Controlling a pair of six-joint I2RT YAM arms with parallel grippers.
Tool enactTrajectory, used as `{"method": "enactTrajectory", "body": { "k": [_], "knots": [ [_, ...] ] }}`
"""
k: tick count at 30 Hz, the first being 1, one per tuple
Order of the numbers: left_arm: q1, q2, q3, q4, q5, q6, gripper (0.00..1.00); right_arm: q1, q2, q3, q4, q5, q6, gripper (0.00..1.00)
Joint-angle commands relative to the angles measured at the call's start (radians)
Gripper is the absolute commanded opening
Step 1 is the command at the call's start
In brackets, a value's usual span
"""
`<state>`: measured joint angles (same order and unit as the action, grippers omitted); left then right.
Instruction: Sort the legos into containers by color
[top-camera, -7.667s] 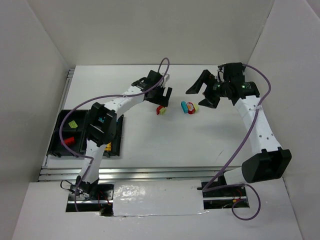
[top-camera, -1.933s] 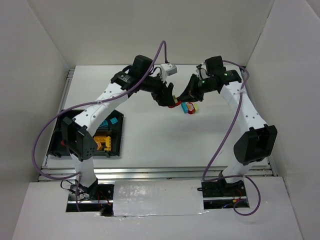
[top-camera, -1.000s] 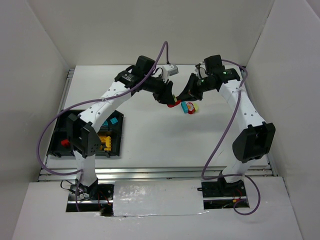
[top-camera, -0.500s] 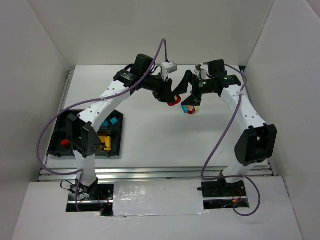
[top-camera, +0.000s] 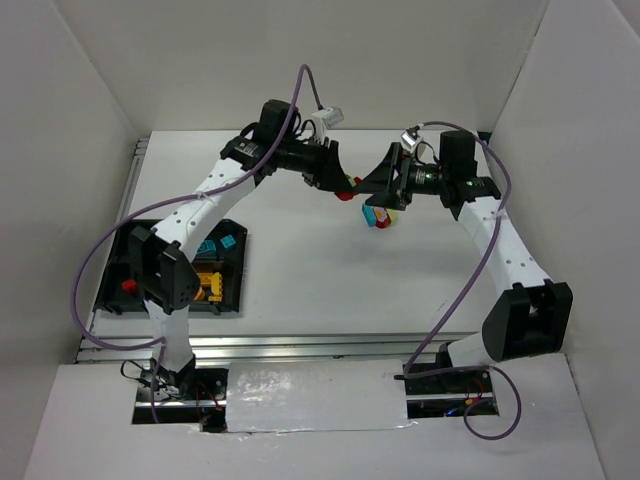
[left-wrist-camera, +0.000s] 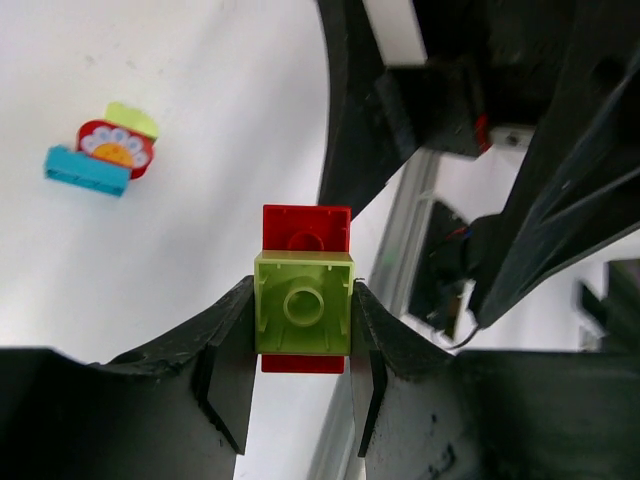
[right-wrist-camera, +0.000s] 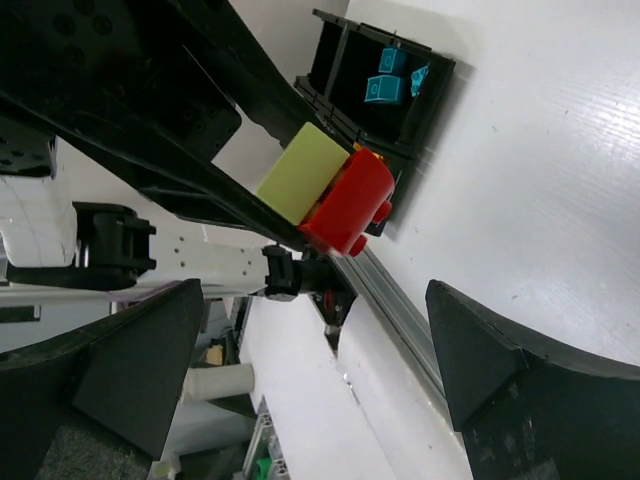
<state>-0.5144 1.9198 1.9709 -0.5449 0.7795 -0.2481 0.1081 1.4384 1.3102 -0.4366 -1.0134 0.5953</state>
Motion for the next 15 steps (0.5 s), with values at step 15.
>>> {"method": "enactTrajectory", "body": {
  "k": [15],
  "knots": [
    [0.017,-0.127,-0.211,0.712,0.311,-0.629,0.0,0.001,-0.148,-0.311,0.998,-0.085,0.506,0.86]
  ]
}}
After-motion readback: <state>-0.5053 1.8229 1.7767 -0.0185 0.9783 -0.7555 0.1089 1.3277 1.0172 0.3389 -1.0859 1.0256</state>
